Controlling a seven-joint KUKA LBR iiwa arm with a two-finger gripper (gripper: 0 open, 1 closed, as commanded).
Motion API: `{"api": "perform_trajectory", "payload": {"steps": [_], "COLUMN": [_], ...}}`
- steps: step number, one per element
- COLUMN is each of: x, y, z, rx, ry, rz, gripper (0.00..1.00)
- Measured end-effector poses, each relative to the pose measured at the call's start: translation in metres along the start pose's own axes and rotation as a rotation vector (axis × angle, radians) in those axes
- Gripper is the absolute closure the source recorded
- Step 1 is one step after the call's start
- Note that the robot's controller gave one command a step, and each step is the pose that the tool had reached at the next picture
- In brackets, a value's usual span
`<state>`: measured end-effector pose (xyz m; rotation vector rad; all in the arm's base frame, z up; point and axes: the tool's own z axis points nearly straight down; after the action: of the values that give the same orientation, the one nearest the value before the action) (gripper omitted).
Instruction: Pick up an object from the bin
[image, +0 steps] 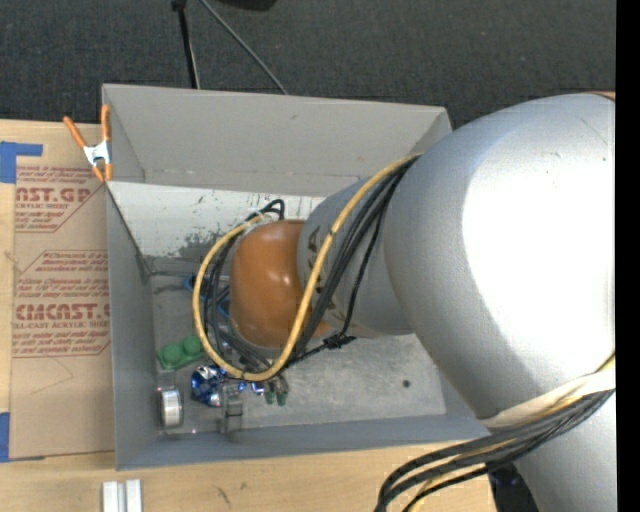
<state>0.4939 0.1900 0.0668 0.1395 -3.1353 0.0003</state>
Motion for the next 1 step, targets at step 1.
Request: {"api": "perform_trajectory", "payload": {"steps": [1], "x": [-0.0035], "y": [0.0012], "z": [-0.0068], "rx": [-0.003], "ry": [-0.009], "rz": [0.000], "gripper": [1.00]}}
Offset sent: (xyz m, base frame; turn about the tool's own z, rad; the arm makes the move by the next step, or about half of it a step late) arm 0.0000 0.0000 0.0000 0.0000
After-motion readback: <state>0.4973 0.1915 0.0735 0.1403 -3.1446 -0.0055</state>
